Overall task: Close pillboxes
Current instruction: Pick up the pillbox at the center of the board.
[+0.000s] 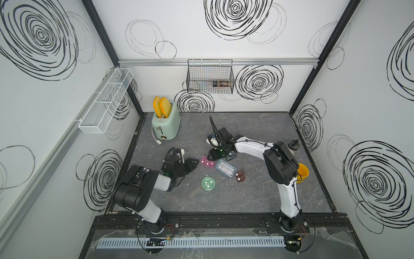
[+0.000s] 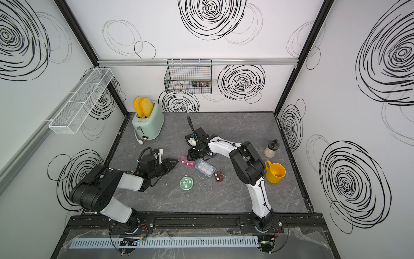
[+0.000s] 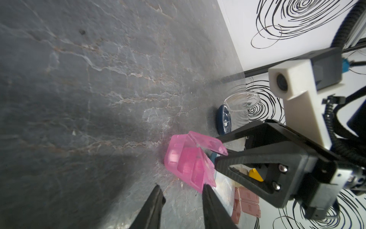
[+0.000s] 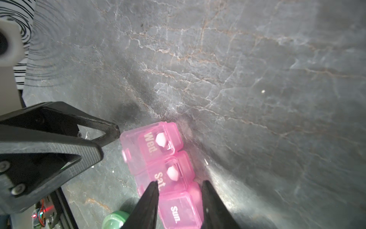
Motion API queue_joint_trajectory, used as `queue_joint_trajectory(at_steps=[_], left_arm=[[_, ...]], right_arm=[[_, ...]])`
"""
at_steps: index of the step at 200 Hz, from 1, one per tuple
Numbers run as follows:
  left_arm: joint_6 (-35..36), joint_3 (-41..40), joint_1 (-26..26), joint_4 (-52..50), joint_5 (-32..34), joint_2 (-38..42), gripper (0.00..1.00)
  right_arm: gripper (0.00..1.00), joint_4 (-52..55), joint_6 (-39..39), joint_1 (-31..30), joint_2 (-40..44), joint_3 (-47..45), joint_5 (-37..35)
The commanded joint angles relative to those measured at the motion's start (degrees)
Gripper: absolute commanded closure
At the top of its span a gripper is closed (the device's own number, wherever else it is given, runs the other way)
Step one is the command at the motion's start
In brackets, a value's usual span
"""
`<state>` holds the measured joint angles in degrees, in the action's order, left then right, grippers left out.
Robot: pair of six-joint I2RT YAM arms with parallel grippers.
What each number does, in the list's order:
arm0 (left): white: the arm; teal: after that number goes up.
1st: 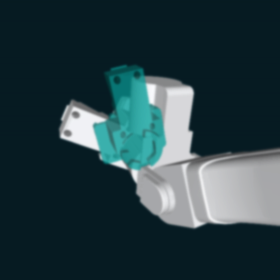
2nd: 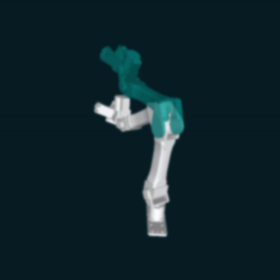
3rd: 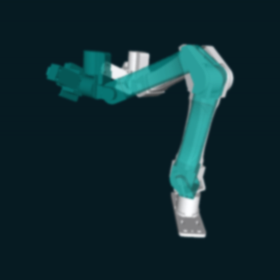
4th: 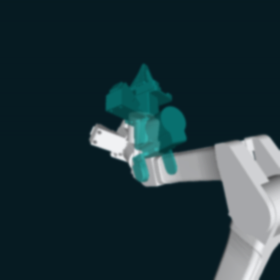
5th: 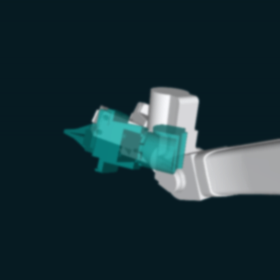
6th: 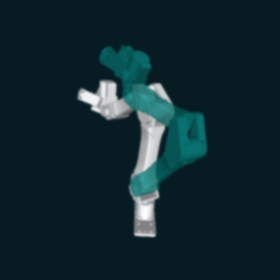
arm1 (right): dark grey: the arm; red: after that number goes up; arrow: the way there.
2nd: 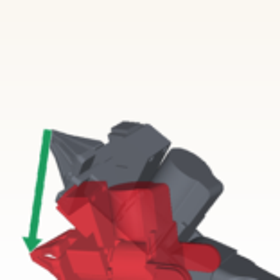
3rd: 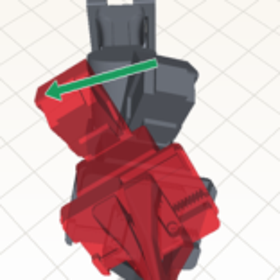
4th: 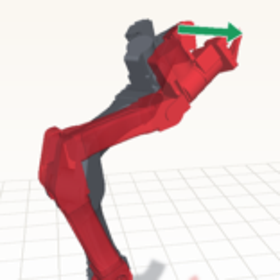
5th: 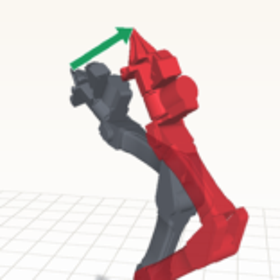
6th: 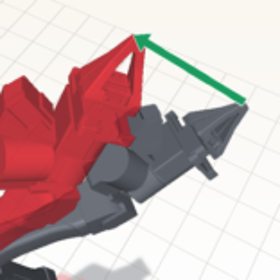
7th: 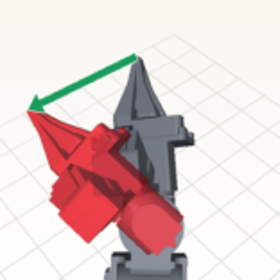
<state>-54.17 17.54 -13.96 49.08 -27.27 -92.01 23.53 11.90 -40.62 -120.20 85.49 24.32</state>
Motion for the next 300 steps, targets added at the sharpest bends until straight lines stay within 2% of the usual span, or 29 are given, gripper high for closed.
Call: queue_joint_trajectory(at_steps=[1, 57, 224, 276, 300], left_arm=[[-0.6, 2.0, -0.7, 3.1, -0.2, -1.5, 0.61], [1.7, 5.0, -2.6, 0.1, 1.7, -3.9, 0.6], [3.7, 7.7, -5.4, -3.7, 6.5, -8.4, 0.65], [3.7, 8.8, -6.6, -4.2, 7.4, -9.5, 0.66], [3.7, 8.8, -7.0, -4.2, 7.8, -9.5, 0.66]], right_arm=[[0.57, 2.8, -1.8, -1.2, -2.0, 2.6, -2.4], [0.52, 4.5, -3.0, -2.1, -3.7, 4.1, -4.1], [0.54, 7.7, -7.3, -1.9, -5.7, 4.0, -1.5], [0.54, 8.3, -8.9, -1.0, -6.6, 3.6, 3.3], [0.54, 8.3, -8.9, -0.7, -6.9, 3.1, 3.3]])
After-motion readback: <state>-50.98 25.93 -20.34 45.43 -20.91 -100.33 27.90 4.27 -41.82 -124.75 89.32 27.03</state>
